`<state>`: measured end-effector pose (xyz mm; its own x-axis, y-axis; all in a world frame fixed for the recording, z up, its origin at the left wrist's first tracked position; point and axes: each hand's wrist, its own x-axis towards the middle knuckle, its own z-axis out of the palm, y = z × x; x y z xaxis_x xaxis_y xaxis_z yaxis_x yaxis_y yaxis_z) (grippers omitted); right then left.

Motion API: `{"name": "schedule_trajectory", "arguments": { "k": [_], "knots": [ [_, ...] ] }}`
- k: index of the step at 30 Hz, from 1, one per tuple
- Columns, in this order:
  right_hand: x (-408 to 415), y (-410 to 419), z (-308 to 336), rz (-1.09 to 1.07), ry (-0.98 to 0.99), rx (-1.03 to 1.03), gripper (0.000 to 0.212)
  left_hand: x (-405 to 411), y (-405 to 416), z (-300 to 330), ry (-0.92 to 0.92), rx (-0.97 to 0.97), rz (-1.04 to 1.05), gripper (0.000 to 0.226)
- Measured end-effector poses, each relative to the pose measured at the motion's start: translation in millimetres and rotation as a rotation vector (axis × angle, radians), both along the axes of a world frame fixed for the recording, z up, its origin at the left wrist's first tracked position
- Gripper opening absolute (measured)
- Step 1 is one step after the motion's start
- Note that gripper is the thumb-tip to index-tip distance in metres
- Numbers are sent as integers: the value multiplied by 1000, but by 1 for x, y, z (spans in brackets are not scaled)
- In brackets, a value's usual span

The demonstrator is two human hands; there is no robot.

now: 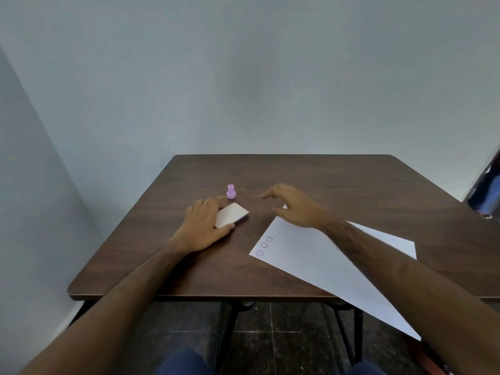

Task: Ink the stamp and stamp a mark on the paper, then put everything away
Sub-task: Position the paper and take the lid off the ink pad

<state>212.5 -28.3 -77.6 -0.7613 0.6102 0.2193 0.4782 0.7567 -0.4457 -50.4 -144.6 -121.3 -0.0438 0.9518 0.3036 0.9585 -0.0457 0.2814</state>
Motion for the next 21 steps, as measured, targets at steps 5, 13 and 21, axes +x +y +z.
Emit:
{"name": "schedule_trajectory", "arguments": {
  "k": [5, 13, 21],
  "knots": [
    [-14, 4, -5, 25, 78, -103, 41, 15, 11, 10, -169, -87, -294, 64],
    [-11, 9, -25, 29, 168, -143, 35, 19, 27, 9, -313, -63, -268, 80],
    [-11, 17, -36, 78, 149, -33, 41, 17, 30, 6, -338, -30, -275, 72]
  ]
}}
